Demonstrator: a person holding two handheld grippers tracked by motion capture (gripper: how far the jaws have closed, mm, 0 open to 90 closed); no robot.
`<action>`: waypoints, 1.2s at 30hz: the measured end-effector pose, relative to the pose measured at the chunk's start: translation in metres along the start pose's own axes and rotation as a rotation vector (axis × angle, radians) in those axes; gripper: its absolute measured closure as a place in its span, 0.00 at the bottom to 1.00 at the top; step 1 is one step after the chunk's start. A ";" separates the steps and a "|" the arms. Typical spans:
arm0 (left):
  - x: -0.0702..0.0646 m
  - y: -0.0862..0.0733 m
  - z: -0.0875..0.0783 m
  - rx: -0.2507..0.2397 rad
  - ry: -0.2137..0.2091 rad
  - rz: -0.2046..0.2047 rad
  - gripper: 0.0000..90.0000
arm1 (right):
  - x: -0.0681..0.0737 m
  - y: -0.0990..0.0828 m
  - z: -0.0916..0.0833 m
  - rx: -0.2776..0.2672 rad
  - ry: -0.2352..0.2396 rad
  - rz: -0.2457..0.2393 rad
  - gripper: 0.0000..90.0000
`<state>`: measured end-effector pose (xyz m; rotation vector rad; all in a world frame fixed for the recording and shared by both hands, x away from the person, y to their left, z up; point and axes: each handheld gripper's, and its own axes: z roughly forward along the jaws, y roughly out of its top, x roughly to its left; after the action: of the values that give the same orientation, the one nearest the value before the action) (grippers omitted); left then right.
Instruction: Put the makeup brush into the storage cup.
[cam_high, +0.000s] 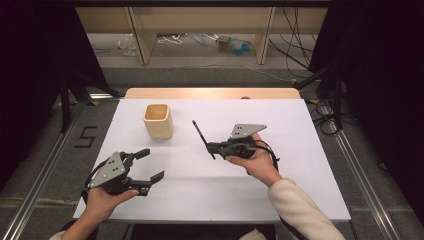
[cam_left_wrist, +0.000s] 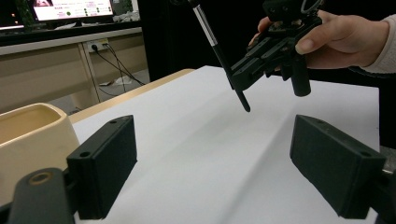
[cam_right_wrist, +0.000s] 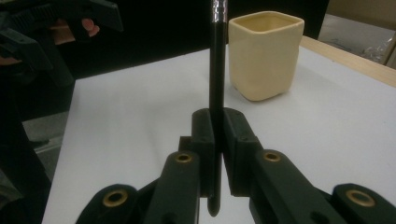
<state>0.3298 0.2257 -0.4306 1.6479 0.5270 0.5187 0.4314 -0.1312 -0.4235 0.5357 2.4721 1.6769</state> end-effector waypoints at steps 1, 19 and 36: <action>0.000 0.000 0.000 0.000 0.000 0.000 0.16 | -0.001 -0.001 0.000 -0.020 -0.001 -0.005 0.94; 0.000 0.001 -0.001 0.007 0.006 0.003 0.16 | 0.002 -0.004 -0.004 -0.088 0.001 0.044 0.94; 0.000 0.001 -0.001 0.002 0.010 -0.009 0.17 | 0.009 -0.010 -0.001 -0.124 0.010 0.018 0.94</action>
<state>0.3292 0.2269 -0.4298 1.6453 0.5422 0.5203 0.4206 -0.1319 -0.4312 0.5385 2.3571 1.8288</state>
